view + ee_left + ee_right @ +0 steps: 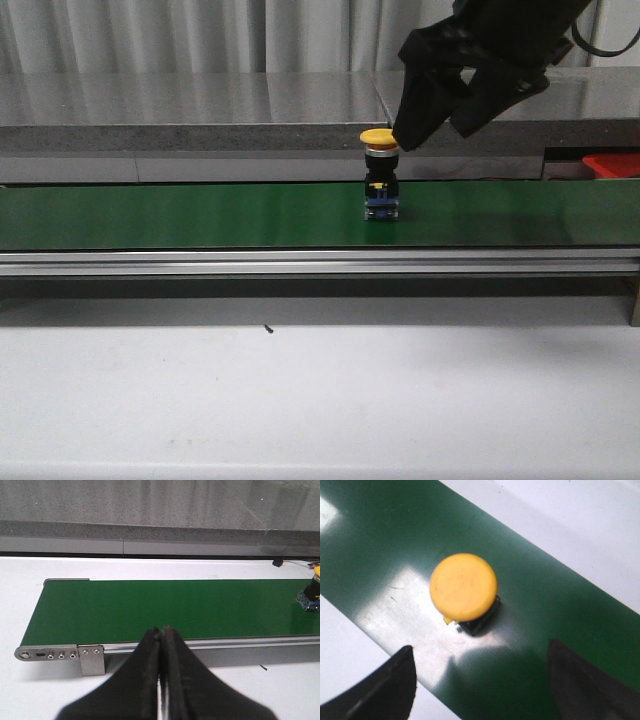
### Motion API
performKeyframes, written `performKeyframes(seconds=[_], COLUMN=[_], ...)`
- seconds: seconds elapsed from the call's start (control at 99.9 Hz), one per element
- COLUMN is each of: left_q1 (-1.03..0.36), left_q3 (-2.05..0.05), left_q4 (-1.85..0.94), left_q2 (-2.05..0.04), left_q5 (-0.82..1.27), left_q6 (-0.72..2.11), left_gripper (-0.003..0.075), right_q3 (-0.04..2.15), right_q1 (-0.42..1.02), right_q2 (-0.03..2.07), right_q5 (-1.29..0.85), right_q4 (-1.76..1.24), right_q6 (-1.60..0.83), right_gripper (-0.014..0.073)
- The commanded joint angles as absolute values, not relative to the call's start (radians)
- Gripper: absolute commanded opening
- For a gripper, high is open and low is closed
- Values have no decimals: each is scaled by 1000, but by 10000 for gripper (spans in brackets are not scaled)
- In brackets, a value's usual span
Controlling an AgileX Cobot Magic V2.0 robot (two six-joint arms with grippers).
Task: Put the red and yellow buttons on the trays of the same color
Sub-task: 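Grasp the second yellow button on the belt with the right gripper, then drop the second yellow button into the yellow tray with the right gripper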
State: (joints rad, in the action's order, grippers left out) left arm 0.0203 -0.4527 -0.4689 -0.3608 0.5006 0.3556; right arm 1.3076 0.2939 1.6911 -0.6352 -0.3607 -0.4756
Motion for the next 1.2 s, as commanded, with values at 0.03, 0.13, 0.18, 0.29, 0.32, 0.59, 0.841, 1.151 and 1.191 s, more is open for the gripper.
performKeyframes(seconds=[0.03, 0.13, 0.18, 0.29, 0.32, 0.59, 0.841, 1.151, 1.191], left_q1=[14, 14, 14, 14, 14, 14, 14, 14, 14], left_q3=[-479, -479, -479, -479, -479, -479, -479, -479, -479], left_q4=[-495, -495, -495, -495, -495, -495, -495, -495, -495], left_q2=[-366, -366, -366, -366, -366, -366, -366, -366, -366], left_q5=[433, 433, 433, 433, 433, 433, 433, 433, 433], left_q6=[353, 353, 353, 353, 353, 353, 353, 353, 353], left_gripper=[-19, -19, -19, -19, -19, -19, -19, -19, -19], right_q3=[1372, 1401, 1417, 1447, 1453, 1471, 1471, 1470, 1470], right_q1=[297, 297, 297, 297, 297, 295, 295, 259, 244], right_q2=[1686, 1715, 1731, 1765, 1772, 1813, 1811, 1718, 1700], right_q5=[-609, -614, -615, -612, -612, -597, -595, -658, -677], right_q4=[-390, -393, -393, -393, -393, -393, -393, -393, -393], right_q6=[-484, -484, -484, -484, -484, -484, -483, -480, -478], right_gripper=[545, 545, 545, 545, 545, 359, 342, 83, 83])
